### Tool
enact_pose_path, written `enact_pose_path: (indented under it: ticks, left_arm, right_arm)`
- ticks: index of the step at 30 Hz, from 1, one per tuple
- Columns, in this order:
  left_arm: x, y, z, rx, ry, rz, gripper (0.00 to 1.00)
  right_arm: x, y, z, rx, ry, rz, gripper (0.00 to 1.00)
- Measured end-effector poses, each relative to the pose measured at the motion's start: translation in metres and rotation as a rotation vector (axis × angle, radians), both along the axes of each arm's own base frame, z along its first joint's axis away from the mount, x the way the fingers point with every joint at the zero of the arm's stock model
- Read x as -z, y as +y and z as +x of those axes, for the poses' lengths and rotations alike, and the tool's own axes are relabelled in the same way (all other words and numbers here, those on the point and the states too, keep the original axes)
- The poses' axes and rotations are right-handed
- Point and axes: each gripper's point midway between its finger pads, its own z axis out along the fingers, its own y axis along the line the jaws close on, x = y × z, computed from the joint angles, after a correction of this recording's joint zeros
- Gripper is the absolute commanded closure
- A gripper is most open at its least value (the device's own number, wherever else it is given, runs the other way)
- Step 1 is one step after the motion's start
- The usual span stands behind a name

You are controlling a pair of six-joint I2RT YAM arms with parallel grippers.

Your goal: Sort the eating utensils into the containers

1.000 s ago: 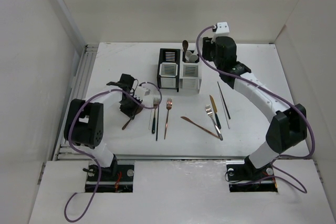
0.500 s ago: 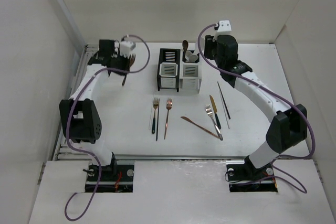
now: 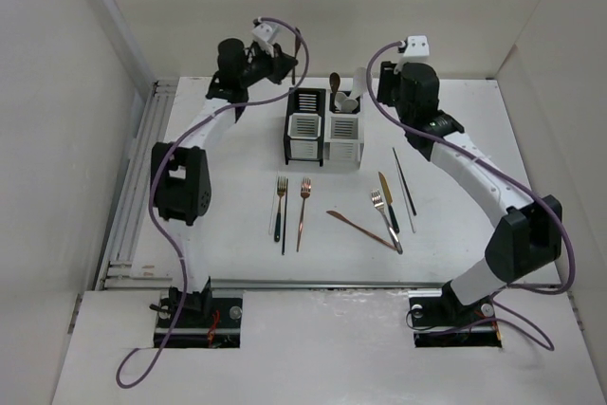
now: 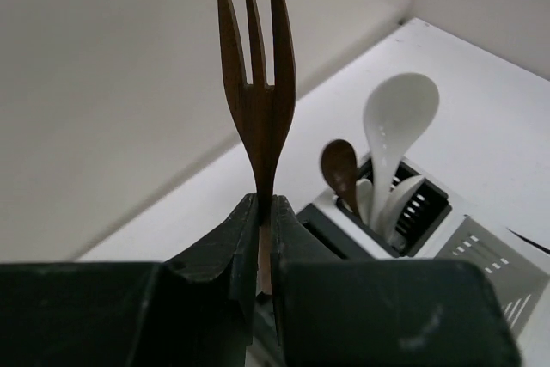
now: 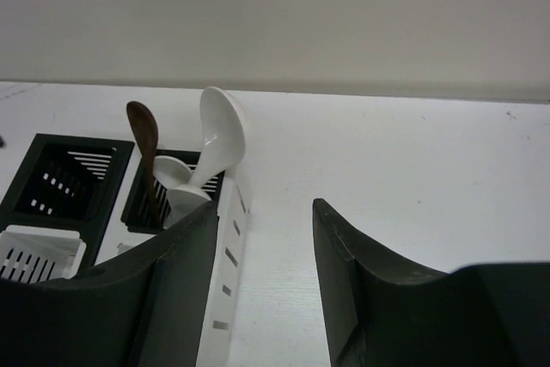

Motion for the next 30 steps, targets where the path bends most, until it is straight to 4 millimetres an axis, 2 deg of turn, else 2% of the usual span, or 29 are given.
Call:
enact_pose_path:
  ticks: [4, 6, 9, 12, 14, 16, 19, 20, 23, 24, 27, 28, 30]
  left_arm:
    - [0.051, -0.039, 0.003, 0.08, 0.088, -0.032, 1.0]
    - [0.064, -0.047, 0.002, 0.094, 0.117, -0.045, 1.0]
    - [0.065, -0.049, 0.002, 0.098, 0.119, -0.066, 1.0]
    - [0.067, -0.048, 0.0, 0.097, 0.106, -0.079, 1.0]
    - [0.078, -0.047, -0.003, 0.096, 0.126, -0.077, 0.93]
    - [0.092, -0.047, -0.007, 0.095, 0.158, -0.071, 0.85]
    - [0.111, -0.045, -0.013, 0.093, 0.199, -0.062, 0.7]
    - [0.115, -0.044, -0.014, 0.091, 0.206, -0.059, 0.6]
    - [0.119, -0.044, -0.016, 0.091, 0.215, -0.057, 0.54]
    - [0.119, -0.044, -0.016, 0.091, 0.217, -0.056, 0.51]
    - [0.12, -0.042, -0.017, 0.087, 0.234, -0.051, 0.49]
    - [0.12, -0.041, -0.018, 0.086, 0.245, -0.048, 0.48]
    - [0.115, -0.037, -0.017, 0.079, 0.255, -0.042, 0.46]
  right_arm:
    - [-0.004, -0.021, -0.014, 0.039, -0.011, 0.001, 0.47]
    - [-0.004, -0.032, -0.022, 0.061, -0.013, 0.0, 0.47]
    - [-0.004, -0.047, -0.033, 0.1, -0.013, -0.005, 0.47]
    - [-0.005, -0.057, -0.04, 0.126, -0.015, -0.008, 0.43]
    - [-0.002, -0.062, -0.044, 0.138, 0.0, -0.015, 0.32]
    - [0.004, -0.064, -0.047, 0.142, 0.023, -0.028, 0.27]
    - [0.022, -0.07, -0.052, 0.146, 0.095, -0.054, 0.24]
    - [0.03, -0.072, -0.054, 0.142, 0.13, -0.062, 0.24]
    - [0.06, -0.077, -0.06, 0.129, 0.256, -0.081, 0.28]
    - [0.07, -0.078, -0.063, 0.12, 0.302, -0.084, 0.36]
    - [0.101, -0.074, -0.078, 0.078, 0.436, -0.088, 0.47]
    - [0.11, -0.07, -0.084, 0.053, 0.475, -0.082, 0.54]
    - [0.128, -0.063, -0.097, 0.005, 0.547, -0.066, 0.58]
